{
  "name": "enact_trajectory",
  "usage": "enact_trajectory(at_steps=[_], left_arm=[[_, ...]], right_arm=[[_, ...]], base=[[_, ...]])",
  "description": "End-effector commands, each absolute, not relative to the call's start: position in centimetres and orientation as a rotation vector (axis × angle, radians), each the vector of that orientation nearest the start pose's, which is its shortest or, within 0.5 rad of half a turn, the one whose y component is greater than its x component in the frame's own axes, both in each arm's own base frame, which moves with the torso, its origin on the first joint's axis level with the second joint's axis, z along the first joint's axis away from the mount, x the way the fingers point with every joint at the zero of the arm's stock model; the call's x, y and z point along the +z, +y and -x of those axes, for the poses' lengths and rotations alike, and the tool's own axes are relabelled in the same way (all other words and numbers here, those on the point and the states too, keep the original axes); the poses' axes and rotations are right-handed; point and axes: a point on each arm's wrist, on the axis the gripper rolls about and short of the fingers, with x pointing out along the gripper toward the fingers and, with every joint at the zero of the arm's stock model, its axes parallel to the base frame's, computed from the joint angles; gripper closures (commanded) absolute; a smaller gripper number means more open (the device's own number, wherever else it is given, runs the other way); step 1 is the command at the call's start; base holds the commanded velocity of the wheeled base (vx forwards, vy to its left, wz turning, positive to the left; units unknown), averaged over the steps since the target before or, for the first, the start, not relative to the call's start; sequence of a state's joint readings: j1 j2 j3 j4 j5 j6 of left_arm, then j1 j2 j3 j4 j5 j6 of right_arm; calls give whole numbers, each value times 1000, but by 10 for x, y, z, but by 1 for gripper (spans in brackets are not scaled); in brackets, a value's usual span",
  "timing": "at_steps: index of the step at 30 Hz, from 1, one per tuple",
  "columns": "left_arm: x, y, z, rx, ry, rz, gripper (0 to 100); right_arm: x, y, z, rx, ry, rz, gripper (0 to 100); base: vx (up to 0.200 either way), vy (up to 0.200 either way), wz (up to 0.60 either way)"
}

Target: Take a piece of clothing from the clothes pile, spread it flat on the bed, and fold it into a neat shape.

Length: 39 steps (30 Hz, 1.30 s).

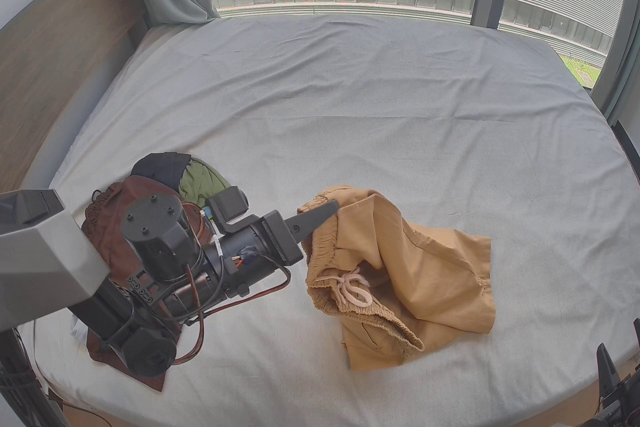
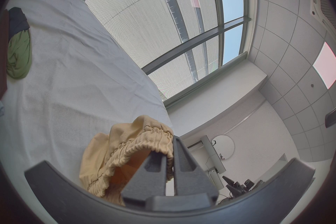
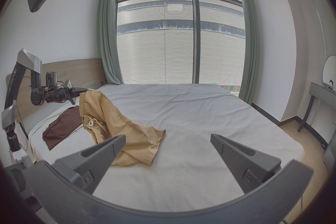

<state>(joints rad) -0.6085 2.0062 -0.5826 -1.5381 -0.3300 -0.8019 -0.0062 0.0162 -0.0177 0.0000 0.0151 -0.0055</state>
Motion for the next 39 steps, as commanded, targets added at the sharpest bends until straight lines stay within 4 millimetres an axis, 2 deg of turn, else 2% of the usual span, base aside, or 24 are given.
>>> enact_trajectory(at_steps=[1, 8, 16, 22, 25, 27, 30, 39], left_arm=[[115, -179, -270, -910, 280, 738, 100], [106, -146, -275, -965, 305, 620, 100], [94, -127, -281, -955, 307, 540, 100], [94, -110, -287, -931, 292, 526, 100], [87, -98, -290, -901, 256, 430, 100], [83, -97, -291, -904, 256, 398, 100], [63, -87, -293, -903, 293, 337, 100], [55, -74, -297, -888, 303, 328, 100]], right_arm=[[76, 1, 22, 11, 8, 6, 0], [76, 0, 22, 9, 9, 6, 0], [76, 0, 22, 9, 8, 8, 0], [76, 0, 22, 9, 8, 8, 0], [76, 1, 22, 11, 8, 9, 0], [76, 1, 22, 11, 8, 9, 0], [76, 1, 23, 11, 3, 9, 0], [76, 1, 23, 9, 0, 11, 0]], base=[[0, 0, 0], [0, 0, 0], [0, 0, 0], [0, 0, 0], [0, 0, 0], [0, 0, 0], [0, 0, 0], [0, 0, 0]])
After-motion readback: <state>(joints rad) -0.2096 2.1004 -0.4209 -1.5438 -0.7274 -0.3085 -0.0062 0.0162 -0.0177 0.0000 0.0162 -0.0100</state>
